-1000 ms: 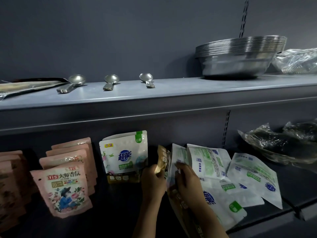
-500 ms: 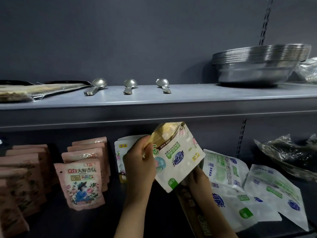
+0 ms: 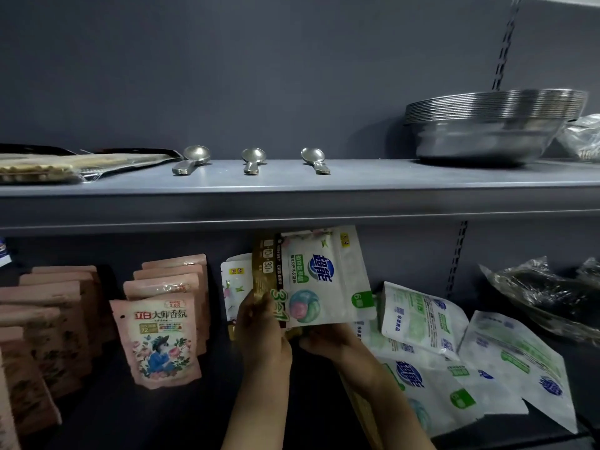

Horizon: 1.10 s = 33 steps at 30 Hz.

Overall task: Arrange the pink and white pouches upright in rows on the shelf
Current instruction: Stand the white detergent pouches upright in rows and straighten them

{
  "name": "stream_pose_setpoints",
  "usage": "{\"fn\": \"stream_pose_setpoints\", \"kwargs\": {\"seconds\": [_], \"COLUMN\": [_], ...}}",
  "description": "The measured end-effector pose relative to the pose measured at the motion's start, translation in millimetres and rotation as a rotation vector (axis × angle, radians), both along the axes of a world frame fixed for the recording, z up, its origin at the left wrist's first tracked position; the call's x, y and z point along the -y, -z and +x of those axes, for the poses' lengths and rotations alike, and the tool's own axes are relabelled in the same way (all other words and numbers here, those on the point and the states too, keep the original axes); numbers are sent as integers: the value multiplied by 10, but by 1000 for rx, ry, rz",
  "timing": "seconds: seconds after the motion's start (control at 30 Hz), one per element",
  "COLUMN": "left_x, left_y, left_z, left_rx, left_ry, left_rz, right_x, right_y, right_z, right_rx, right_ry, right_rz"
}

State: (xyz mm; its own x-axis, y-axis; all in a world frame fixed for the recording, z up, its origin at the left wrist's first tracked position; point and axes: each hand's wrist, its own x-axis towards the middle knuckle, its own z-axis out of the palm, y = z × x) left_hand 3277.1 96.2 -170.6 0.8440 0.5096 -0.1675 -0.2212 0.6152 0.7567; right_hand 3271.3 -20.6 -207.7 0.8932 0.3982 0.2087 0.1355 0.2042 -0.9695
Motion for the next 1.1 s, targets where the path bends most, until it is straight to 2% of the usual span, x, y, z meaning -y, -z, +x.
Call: {"fn": "stream_pose_setpoints", "kwargs": {"seconds": [0.07,0.17,0.23,0.37,0.47,0.6,0.7,0.87,1.0,1.1], "left_x": [22,73,89,-72,-291,-486,-574,-595,-611,-613], "left_y": [30,109,143,277,302,232,239,267,246,257], "left_z": [-19,-82,-154,-185,-216,-281,-291,-315,-350,-330], "left_rx": [24,38,27,-60,-69,-8,7,-57,-85,-102], "left_ry": [57,137,130,177,239,197,238,223,201,168], "left_rz": [-35,-39,15,330,459,559,655,816,913,952], "right_x": [-100,-232,-267,-197,-115,-27,-16,-130,-226,-296], "right_y": [-66,-115,-90,-41,-15,-6,-35,-28,40,55], "right_z": [-42,-37,-7,-47,-107,-109,-79,31,215,266], "right_rx": [-10,-100,-178,-192,-151,-198,-186,-51,87,145], "right_ry": [-39,67,154,207,180,128,151,233,385,606], "right_rz": [173,387,454,444,401,353,215,-168,-484,-727]}}
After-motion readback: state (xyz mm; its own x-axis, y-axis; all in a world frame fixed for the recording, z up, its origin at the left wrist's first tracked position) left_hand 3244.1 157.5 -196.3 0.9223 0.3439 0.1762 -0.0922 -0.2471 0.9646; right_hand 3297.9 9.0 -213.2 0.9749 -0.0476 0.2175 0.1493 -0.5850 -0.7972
